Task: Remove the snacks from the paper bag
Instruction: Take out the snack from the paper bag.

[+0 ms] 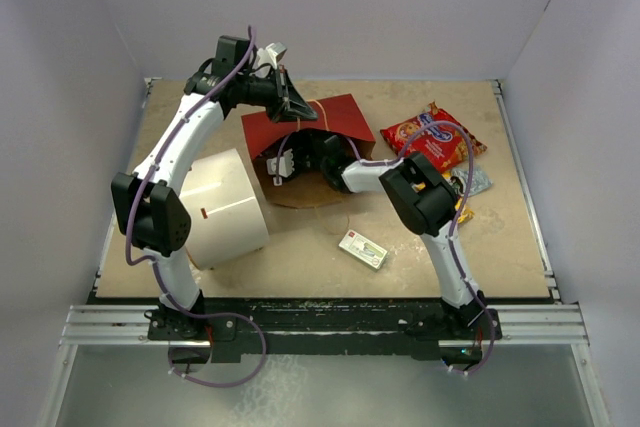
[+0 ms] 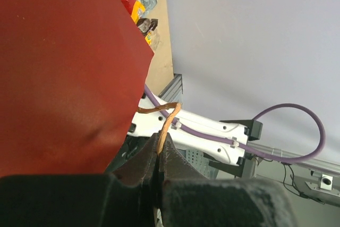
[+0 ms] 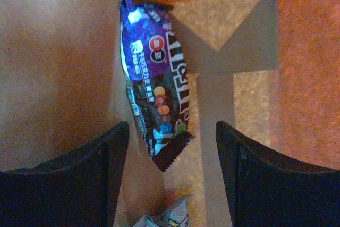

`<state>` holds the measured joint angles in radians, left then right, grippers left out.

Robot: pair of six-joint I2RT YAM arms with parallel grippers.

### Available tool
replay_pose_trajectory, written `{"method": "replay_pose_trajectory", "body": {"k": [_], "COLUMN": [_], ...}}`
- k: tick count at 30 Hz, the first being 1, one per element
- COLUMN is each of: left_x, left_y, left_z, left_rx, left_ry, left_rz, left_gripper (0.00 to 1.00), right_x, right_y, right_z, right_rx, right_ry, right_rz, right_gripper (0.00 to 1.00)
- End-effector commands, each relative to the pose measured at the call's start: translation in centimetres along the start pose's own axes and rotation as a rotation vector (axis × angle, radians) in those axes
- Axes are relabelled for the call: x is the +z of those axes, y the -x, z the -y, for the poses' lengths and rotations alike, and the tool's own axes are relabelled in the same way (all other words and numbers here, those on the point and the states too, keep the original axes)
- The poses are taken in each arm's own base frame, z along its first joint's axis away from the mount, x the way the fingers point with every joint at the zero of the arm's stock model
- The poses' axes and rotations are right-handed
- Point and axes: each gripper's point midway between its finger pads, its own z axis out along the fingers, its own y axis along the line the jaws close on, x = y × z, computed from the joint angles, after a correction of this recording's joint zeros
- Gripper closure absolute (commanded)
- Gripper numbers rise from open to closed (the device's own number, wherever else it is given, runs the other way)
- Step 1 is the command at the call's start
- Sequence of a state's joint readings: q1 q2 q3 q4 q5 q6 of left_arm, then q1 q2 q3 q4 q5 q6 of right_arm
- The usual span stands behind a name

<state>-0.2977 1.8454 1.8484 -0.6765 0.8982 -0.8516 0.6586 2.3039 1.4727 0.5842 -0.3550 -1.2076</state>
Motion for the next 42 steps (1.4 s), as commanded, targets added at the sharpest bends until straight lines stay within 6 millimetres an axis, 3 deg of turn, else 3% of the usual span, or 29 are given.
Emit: {"method": "replay_pose_trajectory", "body": {"k": [1, 16, 20, 29, 36, 42], "left_x": [-1.5, -1.3, -1.4, -1.3, -1.4, -1.8], "left_y": [-0.7, -0.9, -0.8, -0.9, -0.5, 0.4], "left_z": [2.4, 2.0, 2.2, 1.9, 1.7, 1.6], "left_rx": [0.074, 0.06, 0.063, 0.06, 0.068, 0.063], "left_ry": [-0.049, -0.044, -0.049, -0.042, -0.036, -0.036], "left_rz": [0.011, 0.002, 0.004, 0.003, 0.02, 0.066], "left_gripper": [1.0, 1.0, 1.0, 1.0, 1.0, 1.0], "right_x": [0.8, 3.4, 3.6, 3.6, 2.0, -1.7], "right_y": [-0.4, -1.5, -1.6, -1.0, 0.0, 1.2], "right_z": [1.1, 1.9, 2.0, 3.9, 5.5, 6.7], "right_rx": [-0.022, 0.017, 0.033, 0.054, 0.057, 0.07], "right_ry": [0.005, -0.039, -0.045, -0.092, -0.108, -0.138], "right_rz": [0.019, 0.011, 0.013, 0.037, 0.039, 0.006], "right_gripper": [0.32, 0.41, 0.48, 0.77, 0.92, 1.0]}}
